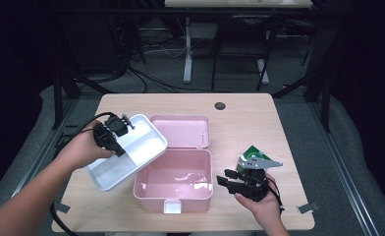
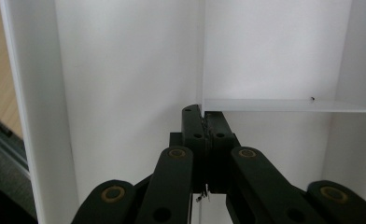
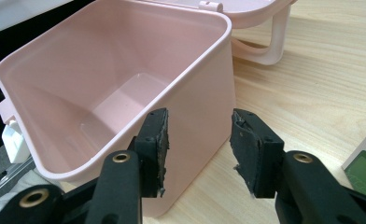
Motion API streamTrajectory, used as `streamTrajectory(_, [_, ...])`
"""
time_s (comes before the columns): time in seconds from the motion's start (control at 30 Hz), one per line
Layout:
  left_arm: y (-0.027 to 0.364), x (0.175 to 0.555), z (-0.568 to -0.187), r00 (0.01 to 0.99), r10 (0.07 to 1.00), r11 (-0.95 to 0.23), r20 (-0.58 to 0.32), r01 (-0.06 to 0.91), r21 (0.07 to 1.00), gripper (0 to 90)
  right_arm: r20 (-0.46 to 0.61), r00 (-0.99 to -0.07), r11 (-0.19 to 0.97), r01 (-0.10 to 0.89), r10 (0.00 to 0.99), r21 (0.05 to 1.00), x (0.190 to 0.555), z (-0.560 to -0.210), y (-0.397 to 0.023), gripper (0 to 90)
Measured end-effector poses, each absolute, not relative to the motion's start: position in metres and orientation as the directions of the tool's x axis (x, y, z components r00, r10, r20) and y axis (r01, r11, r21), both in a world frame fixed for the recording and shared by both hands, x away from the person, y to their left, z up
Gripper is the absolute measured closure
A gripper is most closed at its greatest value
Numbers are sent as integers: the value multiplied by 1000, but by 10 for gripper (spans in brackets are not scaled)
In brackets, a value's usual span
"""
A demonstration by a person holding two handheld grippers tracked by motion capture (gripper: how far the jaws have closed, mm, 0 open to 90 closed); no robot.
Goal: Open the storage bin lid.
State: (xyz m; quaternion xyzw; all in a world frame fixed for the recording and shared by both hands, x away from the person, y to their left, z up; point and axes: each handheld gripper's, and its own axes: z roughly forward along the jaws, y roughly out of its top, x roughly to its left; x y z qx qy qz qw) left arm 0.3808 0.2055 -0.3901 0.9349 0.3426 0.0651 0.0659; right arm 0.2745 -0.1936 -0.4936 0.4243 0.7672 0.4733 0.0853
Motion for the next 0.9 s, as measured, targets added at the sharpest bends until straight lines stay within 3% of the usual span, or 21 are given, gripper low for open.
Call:
streamTrajectory(0.33, [244,382,-396,698,715,-696,47,702,154,894,275,-626,195,576,730,794,275,-495,-193,564])
streamTrajectory(0.9, [274,382,-418,649,760,-646,24,750,143,894,274,-625,195,576,731,794,275,-495,-193,563])
